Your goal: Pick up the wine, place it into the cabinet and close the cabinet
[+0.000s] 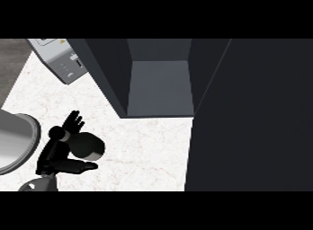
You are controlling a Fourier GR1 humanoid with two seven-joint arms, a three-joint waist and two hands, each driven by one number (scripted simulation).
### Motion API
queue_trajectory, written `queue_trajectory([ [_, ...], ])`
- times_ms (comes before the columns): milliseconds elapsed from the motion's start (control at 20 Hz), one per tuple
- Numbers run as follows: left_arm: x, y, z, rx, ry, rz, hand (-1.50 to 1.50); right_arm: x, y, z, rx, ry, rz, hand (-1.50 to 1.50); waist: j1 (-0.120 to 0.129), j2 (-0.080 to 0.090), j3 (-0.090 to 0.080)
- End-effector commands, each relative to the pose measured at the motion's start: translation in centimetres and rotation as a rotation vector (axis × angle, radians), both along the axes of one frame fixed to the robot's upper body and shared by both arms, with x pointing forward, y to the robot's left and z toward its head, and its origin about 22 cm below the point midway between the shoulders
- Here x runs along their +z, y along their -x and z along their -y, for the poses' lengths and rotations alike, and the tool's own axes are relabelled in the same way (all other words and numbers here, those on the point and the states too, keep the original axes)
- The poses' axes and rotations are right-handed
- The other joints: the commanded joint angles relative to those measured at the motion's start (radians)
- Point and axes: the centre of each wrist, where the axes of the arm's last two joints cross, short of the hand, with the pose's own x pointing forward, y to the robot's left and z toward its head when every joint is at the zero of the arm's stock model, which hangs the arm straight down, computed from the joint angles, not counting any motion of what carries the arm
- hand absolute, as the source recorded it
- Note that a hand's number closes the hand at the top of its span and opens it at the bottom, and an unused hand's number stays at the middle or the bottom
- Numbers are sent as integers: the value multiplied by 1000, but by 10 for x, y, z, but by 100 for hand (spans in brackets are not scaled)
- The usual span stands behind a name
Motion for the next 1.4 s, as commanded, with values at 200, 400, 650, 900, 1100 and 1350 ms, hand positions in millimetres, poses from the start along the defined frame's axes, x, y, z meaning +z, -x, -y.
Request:
queue_trajectory([
  [200,-25,9,-3,35,137,-10,-150,38,49,19,34,-19,84,-150,3,0,0],
  [400,-33,4,18,94,214,-3,-150,33,40,15,26,-63,83,-150,6,0,0],
  [650,-31,7,8,63,265,14,-150,36,54,20,17,-51,67,-150,3,-3,1],
  [900,-45,5,7,54,287,-12,-150,36,50,23,28,-31,63,-150,-4,2,0],
  [1100,-31,-15,22,57,263,36,150,29,45,17,4,-55,58,-150,5,0,1],
  [1350,-34,-18,39,38,239,33,150,32,45,15,18,-60,60,-150,6,0,0],
])
